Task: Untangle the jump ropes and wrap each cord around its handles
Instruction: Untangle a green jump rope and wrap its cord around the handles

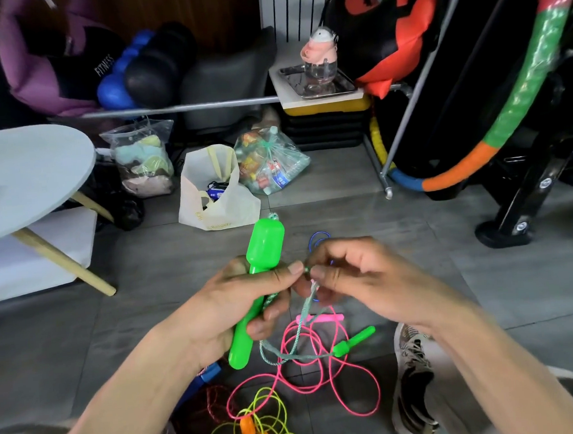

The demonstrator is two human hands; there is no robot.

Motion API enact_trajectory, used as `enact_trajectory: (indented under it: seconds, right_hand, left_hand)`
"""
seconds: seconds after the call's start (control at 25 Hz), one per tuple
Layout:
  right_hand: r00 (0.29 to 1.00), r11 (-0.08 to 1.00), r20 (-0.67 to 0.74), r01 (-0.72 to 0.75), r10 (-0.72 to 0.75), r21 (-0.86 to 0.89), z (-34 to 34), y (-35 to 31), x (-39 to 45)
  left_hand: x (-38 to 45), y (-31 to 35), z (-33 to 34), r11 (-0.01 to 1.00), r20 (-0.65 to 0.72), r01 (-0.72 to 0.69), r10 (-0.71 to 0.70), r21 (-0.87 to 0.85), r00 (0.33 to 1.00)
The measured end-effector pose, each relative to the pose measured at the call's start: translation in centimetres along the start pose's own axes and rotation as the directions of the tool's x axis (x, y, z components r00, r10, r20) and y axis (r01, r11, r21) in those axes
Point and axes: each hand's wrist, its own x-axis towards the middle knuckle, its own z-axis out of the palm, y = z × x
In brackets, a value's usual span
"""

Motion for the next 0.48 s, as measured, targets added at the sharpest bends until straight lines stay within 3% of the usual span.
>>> enact_trajectory:
  seconds: [0.08,0.12,0.2,0.24,0.28,0.32,0.36,0.44,0.48]
  right_hand:
    - [0.959,0.986,-0.276,0.015,-0.061,-0.164,-1.6,0.2,0.2]
    - [0.887,0.972,-0.451,-0.013,-0.097,-0.236,-2.6,0.4,0.3]
    - [0.672,0.939,-0.719,-0.105,-0.176,-0.327,-4.6,0.8,0.4]
    - [0.583,0.902,-0.782,-0.185,-0.220,-0.391,-5.1,0.8,0.3]
    - [0.551,0.861,-0.792,-0.236,-0.264,-0.451,-5.1,0.7,0.2]
    - [0.583,0.855,-0.762,-0.208,-0.282,-0.476,-4.8,0.9,0.0]
    - [0.678,0.897,-0.693,-0.113,-0.245,-0.427,-4.0,1.0,0.0]
    - [0.911,0.990,-0.403,0.036,-0.089,-0.138,-1.9,0.4,-0.3]
    - [0.970,0.998,-0.235,0.055,-0.062,-0.037,-1.1,0.3,-0.3]
  left_hand:
    - [0.0,0.0,0.2,1.000,0.000,-0.011,0.011,-0.009,1.000]
    - [0.1,0.0,0.2,1.000,-0.012,-0.011,0.011,-0.020,1.000]
    - [0.4,0.1,0.1,1.000,-0.032,-0.008,0.007,-0.030,0.999]
    - [0.4,0.1,0.1,1.000,-0.035,-0.007,0.006,-0.027,0.999]
    - [0.4,0.0,0.1,1.000,-0.035,-0.006,0.005,-0.024,0.999]
    - [0.4,0.0,0.2,1.000,-0.032,-0.005,0.005,-0.021,0.999]
    - [0.3,-0.1,0.3,1.000,-0.027,-0.008,0.007,-0.020,1.000]
    - [0.2,-0.1,0.4,0.999,-0.016,-0.022,0.022,-0.026,1.000]
    - [0.2,-0.1,0.4,0.999,-0.011,-0.028,0.028,-0.031,1.000]
